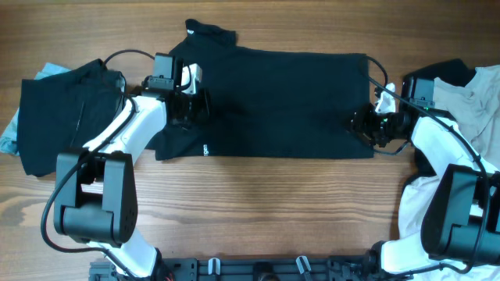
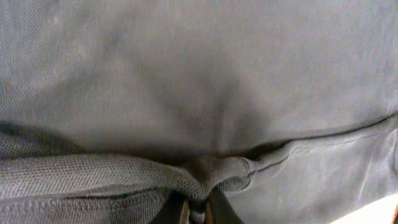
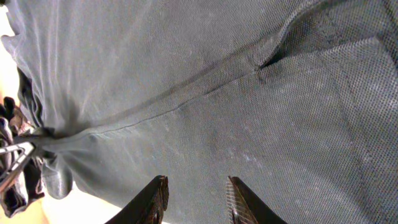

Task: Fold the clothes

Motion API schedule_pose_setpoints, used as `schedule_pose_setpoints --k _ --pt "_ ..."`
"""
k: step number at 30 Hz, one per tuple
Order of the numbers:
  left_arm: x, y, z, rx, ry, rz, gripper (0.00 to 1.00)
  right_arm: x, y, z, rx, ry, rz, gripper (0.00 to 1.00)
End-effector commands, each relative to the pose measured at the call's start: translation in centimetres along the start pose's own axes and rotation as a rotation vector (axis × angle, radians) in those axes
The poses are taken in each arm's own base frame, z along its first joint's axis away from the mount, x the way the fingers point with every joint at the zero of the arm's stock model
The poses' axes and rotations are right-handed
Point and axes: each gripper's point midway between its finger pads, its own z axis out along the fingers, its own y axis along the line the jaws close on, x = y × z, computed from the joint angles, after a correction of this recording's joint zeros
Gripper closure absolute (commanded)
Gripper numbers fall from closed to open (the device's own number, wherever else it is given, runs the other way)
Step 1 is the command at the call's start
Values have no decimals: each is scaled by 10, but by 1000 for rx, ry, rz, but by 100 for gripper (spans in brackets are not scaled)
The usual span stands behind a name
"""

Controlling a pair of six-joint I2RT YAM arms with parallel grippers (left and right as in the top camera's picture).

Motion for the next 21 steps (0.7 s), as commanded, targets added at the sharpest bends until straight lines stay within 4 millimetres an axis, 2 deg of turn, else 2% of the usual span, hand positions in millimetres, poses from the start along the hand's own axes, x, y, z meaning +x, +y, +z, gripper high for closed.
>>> schedule_pose_setpoints --k 1,2,3,6,7,8,9,11,12,14,16,21 --pt "-12 -11 -1 36 -39 23 62 -7 6 -6 -4 -28 -17 65" --pt "-11 -10 -1 34 -34 20 53 -7 6 -6 -4 -28 -11 64" --pt "-7 -8 -1 27 -16 11 51 -7 6 -6 -4 -27 -9 64" --pt "4 7 -5 -13 35 -27 55 -7 6 -6 -3 -27 -9 64" --pt "8 13 -8 -29 56 -49 59 -7 6 -6 -3 -26 -9 65" --pt "13 21 -13 -45 83 -81 78 -6 6 -6 -3 -25 -8 64" --pt "18 27 -17 -57 105 -106 93 -6 6 -6 -2 -24 -8 64" --pt "24 33 -26 -70 131 -115 96 -6 6 -6 -3 -24 -8 64" --pt "30 37 -39 -93 145 -104 96 -6 6 -6 -3 -24 -7 64" --pt "37 51 -42 -178 161 -108 96 -6 6 -6 -3 -24 -7 64" --pt "41 62 -29 -238 150 -78 96 -6 6 -6 -3 -24 -7 64" --pt "24 69 8 -238 73 -28 96 -7 6 -6 -3 -26 10 64"
